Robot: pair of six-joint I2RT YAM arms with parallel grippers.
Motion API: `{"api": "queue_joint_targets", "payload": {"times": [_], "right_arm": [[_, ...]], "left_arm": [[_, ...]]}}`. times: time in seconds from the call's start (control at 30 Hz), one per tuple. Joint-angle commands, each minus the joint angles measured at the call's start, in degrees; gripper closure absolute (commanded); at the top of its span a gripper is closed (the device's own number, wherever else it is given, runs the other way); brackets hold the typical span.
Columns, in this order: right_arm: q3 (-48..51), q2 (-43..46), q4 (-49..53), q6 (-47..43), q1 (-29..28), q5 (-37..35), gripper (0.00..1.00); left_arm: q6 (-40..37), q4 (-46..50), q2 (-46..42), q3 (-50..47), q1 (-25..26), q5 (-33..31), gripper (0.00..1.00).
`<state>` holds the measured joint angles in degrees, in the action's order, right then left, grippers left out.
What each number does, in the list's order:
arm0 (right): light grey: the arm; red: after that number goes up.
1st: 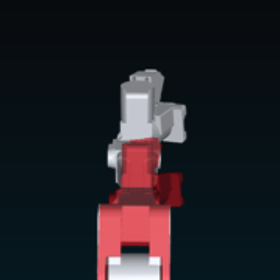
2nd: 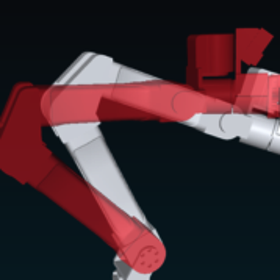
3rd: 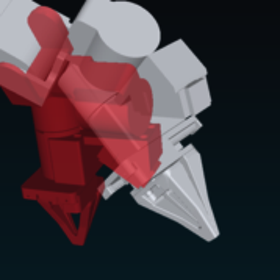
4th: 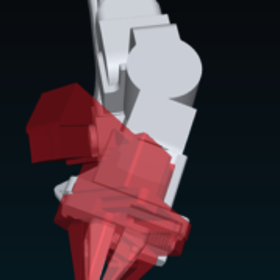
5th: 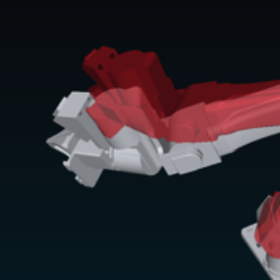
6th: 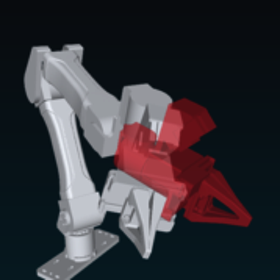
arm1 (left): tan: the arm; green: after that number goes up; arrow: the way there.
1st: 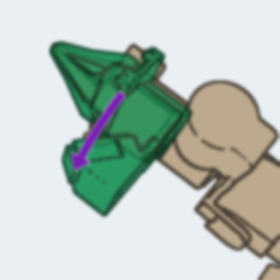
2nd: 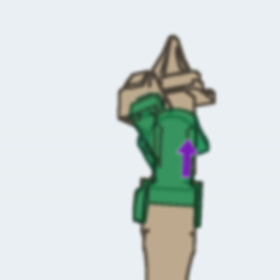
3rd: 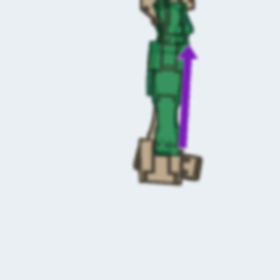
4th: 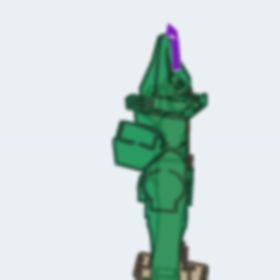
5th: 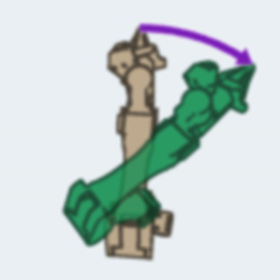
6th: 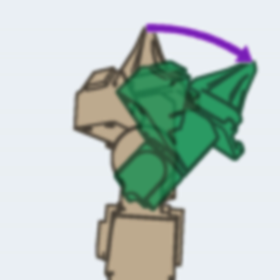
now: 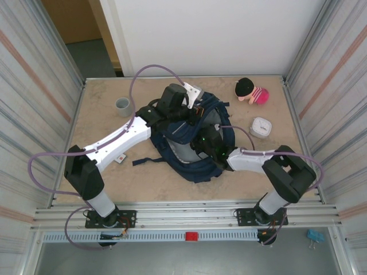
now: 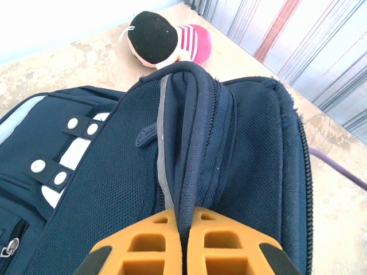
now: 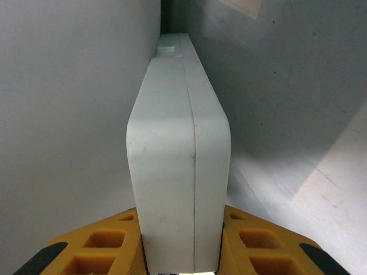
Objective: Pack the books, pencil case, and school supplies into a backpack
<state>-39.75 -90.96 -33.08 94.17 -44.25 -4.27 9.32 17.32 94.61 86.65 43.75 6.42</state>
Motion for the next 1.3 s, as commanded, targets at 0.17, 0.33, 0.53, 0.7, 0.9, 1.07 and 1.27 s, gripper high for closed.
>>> {"api": "queue_joint_targets", "payload": {"times": [0.17,0.33,0.53,0.7,0.9,1.07,1.27], "right_arm": [[0.5,0.0,7.5,3.9,-1.1,5.4,0.52],[3.8,6.5,13.3,2.9,0.5,8.5,0.43],[6.3,17.7,23.4,-1.9,2.2,10.4,0.39],[5.8,31.1,34.6,-11.5,6.2,10.4,0.39],[1.4,42.0,48.1,-26.5,10.7,9.4,0.38],[1.5,45.5,50.7,-32.7,13.8,10.7,0.38],[3.5,45.0,47.8,-36.8,15.3,13.7,0.38]], "left_arm": [[0.6,-6.9,-1.7,4.2,-0.9,-0.3,1.00],[0.2,-6.2,-1.8,3.5,-1.4,-2.1,1.00],[-0.5,-4.5,-2.1,2.3,-2.3,-3.8,1.00],[-0.9,-4.4,-3.0,-0.6,-2.4,-4.4,1.00],[-0.5,-6.7,-2.4,-5.7,-2.0,-1.4,1.00],[-2.7,-9.0,-0.3,-9.0,0.7,-0.6,1.00],[-2.5,-9.6,3.4,-9.4,3.2,0.0,1.00]]}}
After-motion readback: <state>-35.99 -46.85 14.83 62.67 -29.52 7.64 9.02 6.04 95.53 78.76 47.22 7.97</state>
